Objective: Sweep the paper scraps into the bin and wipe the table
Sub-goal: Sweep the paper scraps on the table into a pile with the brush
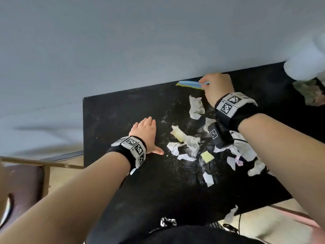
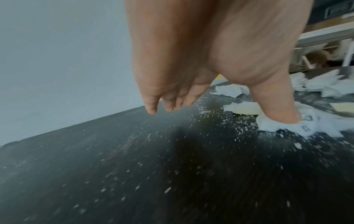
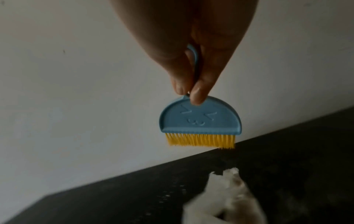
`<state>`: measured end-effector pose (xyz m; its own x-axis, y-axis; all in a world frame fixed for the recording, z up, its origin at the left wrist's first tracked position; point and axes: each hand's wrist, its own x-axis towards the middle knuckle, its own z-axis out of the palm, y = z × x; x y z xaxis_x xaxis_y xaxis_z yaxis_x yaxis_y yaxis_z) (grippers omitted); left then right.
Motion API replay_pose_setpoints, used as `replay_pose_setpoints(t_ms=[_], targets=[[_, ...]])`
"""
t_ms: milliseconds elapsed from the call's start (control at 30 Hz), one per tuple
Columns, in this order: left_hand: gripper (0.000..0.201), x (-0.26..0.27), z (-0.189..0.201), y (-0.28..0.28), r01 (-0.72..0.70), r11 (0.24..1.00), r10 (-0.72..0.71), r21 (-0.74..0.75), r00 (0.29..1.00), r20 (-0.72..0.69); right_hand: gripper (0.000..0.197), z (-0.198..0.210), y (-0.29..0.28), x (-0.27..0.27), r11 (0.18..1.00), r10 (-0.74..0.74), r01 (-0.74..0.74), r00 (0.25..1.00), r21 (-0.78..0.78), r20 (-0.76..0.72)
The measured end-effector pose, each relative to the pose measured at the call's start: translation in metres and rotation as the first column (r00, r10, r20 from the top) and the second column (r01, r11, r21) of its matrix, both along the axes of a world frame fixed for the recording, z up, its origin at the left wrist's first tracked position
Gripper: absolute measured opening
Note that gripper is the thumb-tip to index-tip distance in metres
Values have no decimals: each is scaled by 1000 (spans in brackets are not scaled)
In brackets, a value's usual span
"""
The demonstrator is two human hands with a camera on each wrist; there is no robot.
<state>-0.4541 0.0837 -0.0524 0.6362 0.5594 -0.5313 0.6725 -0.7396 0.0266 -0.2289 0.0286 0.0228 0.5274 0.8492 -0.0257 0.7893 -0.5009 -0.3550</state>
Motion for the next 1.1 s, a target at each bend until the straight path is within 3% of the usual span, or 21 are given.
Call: replay_pose_setpoints(t_ms=[167,400,633,800,867,967,1100], targets=[[131,27,-6,-4,-101,995,101,6,991,-90,26,-20,27,43,971,158,-141,985,-192,75],[135,38,-9,-10,-146,989,140,-7,966,-217,30,-43,33,50,962,228,-231,973,-149,-36],[130,37,-6,-2,-118,993,113,-4,960,-257,28,-18,7,23,809,508,-550,832,-208,-224],[126,36,-6,3,-157,984,174,88,954,-243,27,0,33,28,881,448,-466,877,-80,-172],[131,34,-8,0,-193,977,211,93,938,-274,29,-6,48,22,886,432,-447,892,-122,-131],[136,28,-11,-1,-194,977,211,84,923,-322,33,-18,51,3,829,463,-486,874,-276,-148],[137,21,-13,2,-134,987,157,89,926,-342,30,-22,23,-15,750,559,-609,793,-258,-243]])
